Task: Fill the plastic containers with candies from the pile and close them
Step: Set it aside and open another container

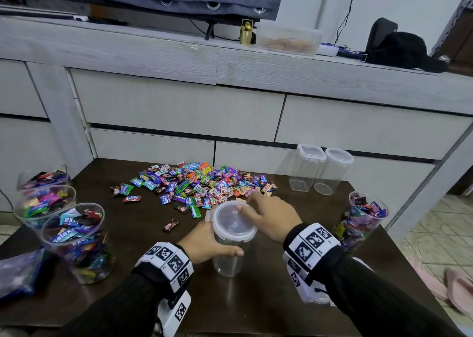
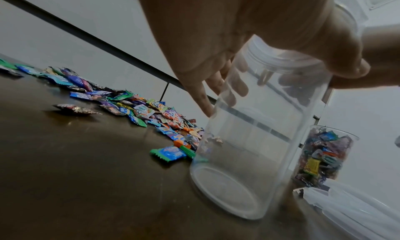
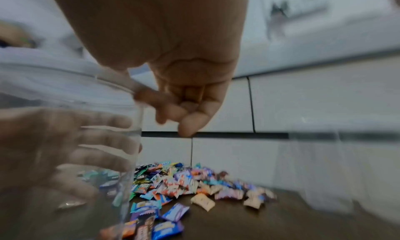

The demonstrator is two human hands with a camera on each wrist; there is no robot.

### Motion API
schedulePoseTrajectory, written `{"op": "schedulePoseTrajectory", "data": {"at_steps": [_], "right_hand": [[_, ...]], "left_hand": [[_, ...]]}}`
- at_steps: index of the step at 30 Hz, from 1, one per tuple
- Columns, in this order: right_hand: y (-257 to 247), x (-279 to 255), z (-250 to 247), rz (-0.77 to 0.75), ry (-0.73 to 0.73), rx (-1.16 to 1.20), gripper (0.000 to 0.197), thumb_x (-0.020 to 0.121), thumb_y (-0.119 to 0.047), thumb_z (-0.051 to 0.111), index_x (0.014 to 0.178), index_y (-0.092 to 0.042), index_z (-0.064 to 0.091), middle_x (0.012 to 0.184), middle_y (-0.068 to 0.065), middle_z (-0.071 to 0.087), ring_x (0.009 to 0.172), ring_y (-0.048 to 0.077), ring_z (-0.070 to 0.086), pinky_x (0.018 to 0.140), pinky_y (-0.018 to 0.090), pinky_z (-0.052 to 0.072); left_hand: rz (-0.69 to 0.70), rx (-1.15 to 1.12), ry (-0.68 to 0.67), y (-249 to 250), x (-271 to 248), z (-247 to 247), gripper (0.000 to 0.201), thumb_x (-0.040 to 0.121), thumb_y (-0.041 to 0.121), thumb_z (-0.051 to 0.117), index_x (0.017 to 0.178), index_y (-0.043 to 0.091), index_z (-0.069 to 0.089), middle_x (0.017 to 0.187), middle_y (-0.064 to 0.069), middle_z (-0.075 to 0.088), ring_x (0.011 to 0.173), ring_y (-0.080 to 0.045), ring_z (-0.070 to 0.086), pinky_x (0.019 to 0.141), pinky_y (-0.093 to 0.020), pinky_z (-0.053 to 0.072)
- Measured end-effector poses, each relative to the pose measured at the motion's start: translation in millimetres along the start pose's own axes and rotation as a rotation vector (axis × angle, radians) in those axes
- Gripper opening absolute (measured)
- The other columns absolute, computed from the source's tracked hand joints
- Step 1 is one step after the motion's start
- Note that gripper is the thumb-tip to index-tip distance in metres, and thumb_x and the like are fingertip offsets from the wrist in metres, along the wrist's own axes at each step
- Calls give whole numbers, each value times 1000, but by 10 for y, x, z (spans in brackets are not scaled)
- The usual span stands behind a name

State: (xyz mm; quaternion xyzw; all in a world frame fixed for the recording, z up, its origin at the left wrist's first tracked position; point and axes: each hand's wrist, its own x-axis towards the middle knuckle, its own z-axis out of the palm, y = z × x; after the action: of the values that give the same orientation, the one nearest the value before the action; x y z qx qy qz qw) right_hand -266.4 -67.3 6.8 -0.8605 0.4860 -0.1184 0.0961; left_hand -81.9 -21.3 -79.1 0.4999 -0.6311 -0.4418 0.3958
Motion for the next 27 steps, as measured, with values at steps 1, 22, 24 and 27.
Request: {"op": "schedulePoseTrajectory", "data": {"at_steps": [1, 22, 24, 27], "right_hand": [[-32, -9, -18, -63, 37, 17, 50, 90, -63, 42, 118, -23, 49, 106, -3, 57, 100, 17, 55, 73, 28, 43], [653, -342, -307, 231, -343, -92, 77, 73, -65, 66, 131, -24, 36, 132, 1, 45, 118, 19, 41, 100, 38, 38], [844, -515, -206, 287, -456, -157, 87, 69, -60, 71, 135, -20, 31, 137, 2, 40, 122, 19, 39, 102, 37, 40], [1050, -749, -18, 356, -504, -219, 100, 65, -60, 73, 140, -17, 22, 140, 1, 34, 128, 20, 34, 105, 36, 38]], "left_hand": [[3, -4, -1, 1, -2, 2, 87, 53, 41, 92, 129, 21, 54, 122, 5, 68, 119, -6, 60, 108, -35, 44], [-36, -103, -27, 97, -60, -44, 91, 59, 6, 93, 132, 23, 41, 130, 4, 59, 123, -5, 56, 108, -38, 45], [-31, -111, -40, 116, -82, -38, 91, 59, 8, 93, 132, 22, 41, 131, 2, 58, 125, -8, 55, 109, -41, 44], [-15, -109, -55, 159, -127, -8, 97, 51, 23, 94, 132, 24, 42, 132, 2, 58, 126, -9, 54, 109, -42, 44]]}}
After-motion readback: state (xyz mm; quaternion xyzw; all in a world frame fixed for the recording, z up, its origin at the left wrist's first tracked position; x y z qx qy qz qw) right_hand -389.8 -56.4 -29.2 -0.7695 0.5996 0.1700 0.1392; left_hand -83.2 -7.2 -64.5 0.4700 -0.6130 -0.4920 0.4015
